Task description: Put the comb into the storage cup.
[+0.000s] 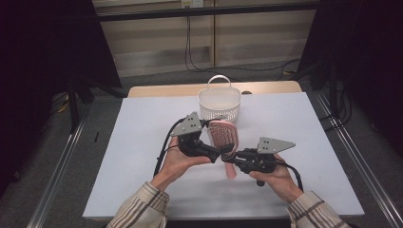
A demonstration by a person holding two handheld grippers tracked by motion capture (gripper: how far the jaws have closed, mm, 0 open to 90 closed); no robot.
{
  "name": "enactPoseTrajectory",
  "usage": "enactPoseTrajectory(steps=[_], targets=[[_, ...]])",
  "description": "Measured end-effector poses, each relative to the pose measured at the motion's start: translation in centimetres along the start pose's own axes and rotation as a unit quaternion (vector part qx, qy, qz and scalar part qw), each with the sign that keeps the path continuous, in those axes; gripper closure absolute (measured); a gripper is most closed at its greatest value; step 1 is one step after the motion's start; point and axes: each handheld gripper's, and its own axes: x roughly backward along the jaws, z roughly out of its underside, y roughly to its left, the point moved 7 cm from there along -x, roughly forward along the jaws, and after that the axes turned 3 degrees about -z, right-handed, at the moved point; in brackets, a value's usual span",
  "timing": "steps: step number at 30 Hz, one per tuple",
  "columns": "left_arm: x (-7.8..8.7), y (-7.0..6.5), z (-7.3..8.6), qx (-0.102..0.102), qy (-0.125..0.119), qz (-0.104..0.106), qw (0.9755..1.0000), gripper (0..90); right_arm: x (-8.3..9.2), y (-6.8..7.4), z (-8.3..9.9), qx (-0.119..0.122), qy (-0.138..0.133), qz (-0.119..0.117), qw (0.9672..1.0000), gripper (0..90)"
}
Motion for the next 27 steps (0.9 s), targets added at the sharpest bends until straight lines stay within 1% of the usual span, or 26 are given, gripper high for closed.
enactPoseTrajectory(steps=[3, 6, 9, 12, 14, 16, 18, 20, 24, 25, 27], targets=[[-0.1, -0.2, 0.0, -0.002, 0.000, 0.004, 1.0000, 7.7, 0.0, 0.0, 0.0, -0.002, -0.002, -0.002, 1.0000, 81.5], [-0.1, -0.4, 0.1, -0.005, 0.004, 0.013, 0.9999, 10.9, 0.1, 0.1, -0.1, -0.004, -0.004, -0.004, 1.0000, 81.5], [-0.3, -0.6, 0.4, 0.000, 0.005, 0.022, 0.9998, 13.1, 0.0, 0.2, -0.1, -0.003, -0.004, -0.007, 1.0000, 81.5], [-0.4, -0.6, 0.5, -0.003, 0.005, 0.022, 0.9997, 14.8, 0.0, 0.2, -0.1, -0.006, -0.004, -0.009, 0.9999, 81.5], [-0.6, -0.7, 0.7, 0.004, 0.005, 0.025, 0.9997, 15.1, 0.0, 0.2, -0.1, -0.006, -0.005, -0.008, 0.9999, 81.5], [-0.7, -0.8, 1.0, 0.005, 0.008, 0.031, 0.9995, 16.4, 0.1, 0.1, 0.0, -0.002, -0.001, -0.007, 1.0000, 81.5], [-0.8, -0.9, 1.0, 0.010, 0.005, 0.034, 0.9993, 17.9, 0.1, 0.1, 0.1, -0.003, -0.001, -0.009, 1.0000, 81.5], [-0.8, -0.9, 1.0, 0.006, 0.003, 0.040, 0.9992, 20.7, 0.2, 0.2, 0.0, -0.003, -0.002, -0.009, 0.9999, 81.5], [-0.6, -1.0, 0.8, 0.011, -0.006, 0.049, 0.9987, 21.8, 0.1, 0.3, 0.0, -0.007, -0.002, -0.015, 0.9999, 81.5], [-0.6, -1.1, 0.7, 0.012, -0.009, 0.056, 0.9983, 23.1, 0.1, 0.4, 0.0, -0.008, -0.002, -0.018, 0.9998, 81.5], [-0.6, -1.3, 0.7, 0.014, -0.011, 0.059, 0.9981, 26.0, 0.1, 0.4, 0.1, -0.007, 0.000, -0.021, 0.9998, 81.5]])
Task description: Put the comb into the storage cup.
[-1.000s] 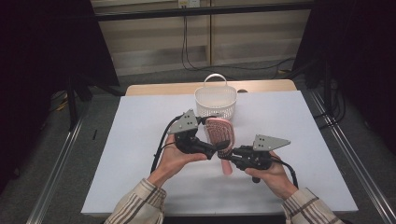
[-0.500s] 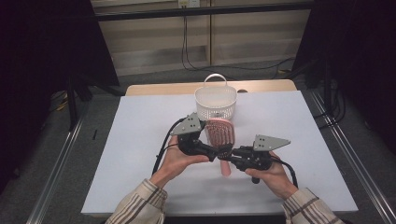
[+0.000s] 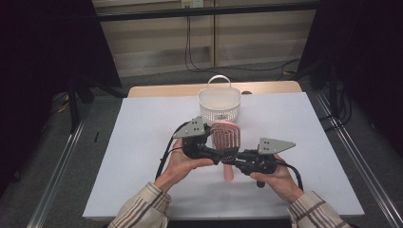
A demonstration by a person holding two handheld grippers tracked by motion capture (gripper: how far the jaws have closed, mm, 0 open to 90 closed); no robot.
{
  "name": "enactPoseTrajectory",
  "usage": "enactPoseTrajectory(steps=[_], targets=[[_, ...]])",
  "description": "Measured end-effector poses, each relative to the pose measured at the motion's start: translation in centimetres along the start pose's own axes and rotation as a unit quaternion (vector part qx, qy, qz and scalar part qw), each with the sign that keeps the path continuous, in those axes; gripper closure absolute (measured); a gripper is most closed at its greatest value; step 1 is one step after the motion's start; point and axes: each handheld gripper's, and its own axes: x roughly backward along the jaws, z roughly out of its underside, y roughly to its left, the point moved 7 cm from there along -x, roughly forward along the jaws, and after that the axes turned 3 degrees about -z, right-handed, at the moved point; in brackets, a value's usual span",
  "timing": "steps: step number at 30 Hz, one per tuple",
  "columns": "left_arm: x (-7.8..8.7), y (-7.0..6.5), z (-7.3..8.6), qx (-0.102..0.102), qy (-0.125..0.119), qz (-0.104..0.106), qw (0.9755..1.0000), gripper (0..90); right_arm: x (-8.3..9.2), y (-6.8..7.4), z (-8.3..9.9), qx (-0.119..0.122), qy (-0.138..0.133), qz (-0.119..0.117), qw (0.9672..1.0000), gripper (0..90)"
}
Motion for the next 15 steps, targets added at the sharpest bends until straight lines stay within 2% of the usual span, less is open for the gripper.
enactPoseTrajectory(steps=[4, 9, 10, 14, 15], targets=[[0.05, -0.13, -0.12, -0.005, -0.004, 0.005, 1.0000, 34.6, 0.09, -0.13, -0.06, 0.000, -0.002, 0.003, 1.0000, 81.5], [-0.15, -0.24, -0.16, -0.003, -0.005, 0.006, 1.0000, 37.2, 0.11, -0.17, -0.08, -0.001, -0.004, 0.001, 1.0000, 81.5], [-0.22, -0.34, -0.18, 0.000, -0.012, 0.015, 0.9998, 38.8, 0.15, -0.20, -0.09, -0.001, -0.003, 0.002, 1.0000, 81.5], [-0.12, -0.46, -0.23, -0.004, -0.011, 0.022, 0.9997, 44.6, 0.20, -0.28, -0.17, -0.002, -0.006, 0.003, 1.0000, 81.1], [-0.14, -0.56, -0.27, -0.004, -0.015, 0.025, 0.9996, 48.3, 0.21, -0.28, -0.18, -0.004, -0.007, 0.004, 1.0000, 80.7]])
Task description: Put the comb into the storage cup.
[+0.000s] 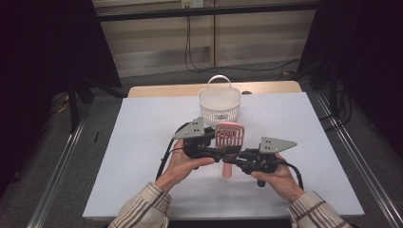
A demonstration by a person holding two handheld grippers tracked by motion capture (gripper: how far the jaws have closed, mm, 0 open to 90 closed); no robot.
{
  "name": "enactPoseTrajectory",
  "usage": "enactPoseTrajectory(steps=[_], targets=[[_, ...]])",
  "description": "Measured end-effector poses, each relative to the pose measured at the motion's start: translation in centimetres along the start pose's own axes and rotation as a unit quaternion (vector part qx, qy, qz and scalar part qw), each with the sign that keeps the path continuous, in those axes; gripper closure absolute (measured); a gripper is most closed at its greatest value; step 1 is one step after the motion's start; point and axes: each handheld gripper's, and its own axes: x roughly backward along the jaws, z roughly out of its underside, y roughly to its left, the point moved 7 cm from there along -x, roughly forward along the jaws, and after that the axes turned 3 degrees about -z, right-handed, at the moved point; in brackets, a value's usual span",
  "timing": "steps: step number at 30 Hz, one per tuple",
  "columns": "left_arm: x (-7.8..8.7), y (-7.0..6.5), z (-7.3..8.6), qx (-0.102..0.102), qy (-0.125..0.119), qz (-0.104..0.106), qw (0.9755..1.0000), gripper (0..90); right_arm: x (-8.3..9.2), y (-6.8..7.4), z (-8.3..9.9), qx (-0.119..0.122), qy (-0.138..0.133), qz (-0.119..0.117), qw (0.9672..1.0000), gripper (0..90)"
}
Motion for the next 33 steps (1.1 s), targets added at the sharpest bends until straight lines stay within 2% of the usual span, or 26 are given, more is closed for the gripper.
enactPoseTrajectory(steps=[3, 13, 17, 23, 28, 33], targets=[[-0.08, -0.19, 0.06, 0.000, 0.003, 0.007, 1.0000, 50.1, 0.02, 0.02, 0.04, 0.002, 0.003, 0.003, 1.0000, 80.3], [-0.16, -0.29, -0.17, 0.008, -0.001, -0.002, 1.0000, 61.3, 0.19, -0.29, 0.00, -0.005, 0.000, 0.011, 0.9999, 75.3], [-0.13, -0.27, -0.35, 0.015, -0.006, -0.006, 0.9999, 61.4, 0.15, -0.24, -0.07, -0.004, -0.002, 0.013, 0.9999, 75.2], [-0.34, -0.10, -0.22, 0.026, -0.001, -0.015, 0.9996, 61.4, 0.18, -0.42, -0.01, -0.004, 0.002, 0.023, 0.9997, 74.0], [-0.29, -0.11, -0.30, 0.028, -0.002, -0.016, 0.9995, 61.6, 0.12, -0.39, -0.02, 0.001, 0.003, 0.026, 0.9996, 73.2], [-0.32, -0.10, -0.33, 0.031, -0.001, -0.019, 0.9994, 61.6, 0.08, -0.31, -0.06, 0.002, 0.005, 0.029, 0.9996, 67.0]])
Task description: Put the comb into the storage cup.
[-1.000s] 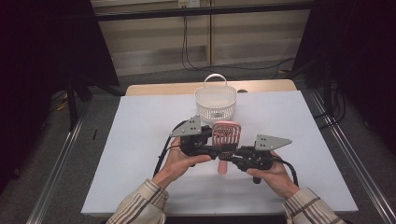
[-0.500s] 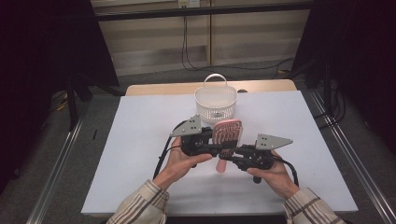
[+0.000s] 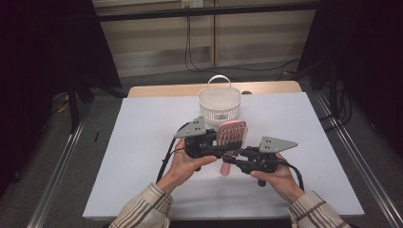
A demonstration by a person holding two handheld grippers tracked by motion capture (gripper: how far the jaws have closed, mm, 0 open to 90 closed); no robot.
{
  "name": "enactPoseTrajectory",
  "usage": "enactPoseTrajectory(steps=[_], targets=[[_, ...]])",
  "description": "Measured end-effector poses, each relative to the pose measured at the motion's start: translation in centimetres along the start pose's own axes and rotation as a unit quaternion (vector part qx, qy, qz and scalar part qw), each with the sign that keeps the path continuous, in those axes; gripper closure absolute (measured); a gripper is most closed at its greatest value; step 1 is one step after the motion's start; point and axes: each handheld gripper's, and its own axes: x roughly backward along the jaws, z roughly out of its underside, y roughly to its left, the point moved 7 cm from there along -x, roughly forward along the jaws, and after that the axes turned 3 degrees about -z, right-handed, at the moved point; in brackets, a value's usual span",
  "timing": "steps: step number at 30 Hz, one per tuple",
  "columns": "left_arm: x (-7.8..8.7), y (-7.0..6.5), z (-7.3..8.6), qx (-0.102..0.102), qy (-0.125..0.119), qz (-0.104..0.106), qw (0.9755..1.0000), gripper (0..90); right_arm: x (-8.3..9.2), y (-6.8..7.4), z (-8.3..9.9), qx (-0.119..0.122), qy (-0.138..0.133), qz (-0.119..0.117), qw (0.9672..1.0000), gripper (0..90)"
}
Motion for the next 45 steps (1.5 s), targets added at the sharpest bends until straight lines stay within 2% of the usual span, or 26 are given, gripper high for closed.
enactPoseTrajectory(steps=[4, 13, 15, 17, 23, 25, 27, 31, 40, 42, 45], targets=[[0.1, 0.0, 0.0, 0.000, 0.003, -0.005, 1.0000, 61.7, 0.0, 0.0, 0.0, 0.002, 0.003, 0.006, 1.0000, 60.8], [0.1, 0.0, -0.1, 0.004, 0.004, -0.008, 0.9999, 61.7, -0.2, -0.1, 0.0, 0.010, 0.010, 0.038, 0.9992, 36.6], [0.2, 0.0, -0.2, 0.010, 0.004, -0.005, 0.9999, 61.7, -0.2, -0.2, 0.0, 0.014, 0.010, 0.047, 0.9987, 29.8], [0.3, 0.0, -0.2, 0.004, 0.007, -0.010, 0.9999, 61.8, -0.3, -0.3, 0.0, 0.025, 0.012, 0.063, 0.9976, 24.2], [0.7, 0.4, -0.5, 0.008, 0.002, -0.016, 0.9998, 61.7, -0.3, -0.6, 0.1, 0.024, 0.013, 0.083, 0.9962, 14.0], [1.0, 0.6, -0.7, 0.010, 0.002, -0.024, 0.9997, 61.7, -0.2, -0.6, 0.1, 0.023, 0.014, 0.085, 0.9961, 11.5], [1.2, 0.8, -0.8, 0.012, -0.001, -0.028, 0.9995, 61.7, -0.2, -0.8, 0.1, 0.023, 0.012, 0.102, 0.9944, 2.6], [1.7, 1.1, -1.1, 0.011, -0.002, -0.038, 0.9992, 61.7, 0.0, -0.9, 0.0, 0.023, 0.005, 0.112, 0.9935, 3.4], [2.7, 1.9, -1.5, 0.014, -0.009, -0.056, 0.9983, 61.7, 0.5, -1.5, -0.1, 0.042, 0.002, 0.147, 0.9883, 0.5], [2.9, 2.1, -1.7, 0.013, -0.010, -0.063, 0.9979, 61.7, 0.8, -1.4, -0.1, 0.033, -0.001, 0.142, 0.9893, 0.5], [3.2, 2.2, -1.9, 0.013, -0.017, -0.071, 0.9973, 61.7, 1.1, -1.5, -0.3, 0.039, -0.005, 0.147, 0.9884, 0.5]])
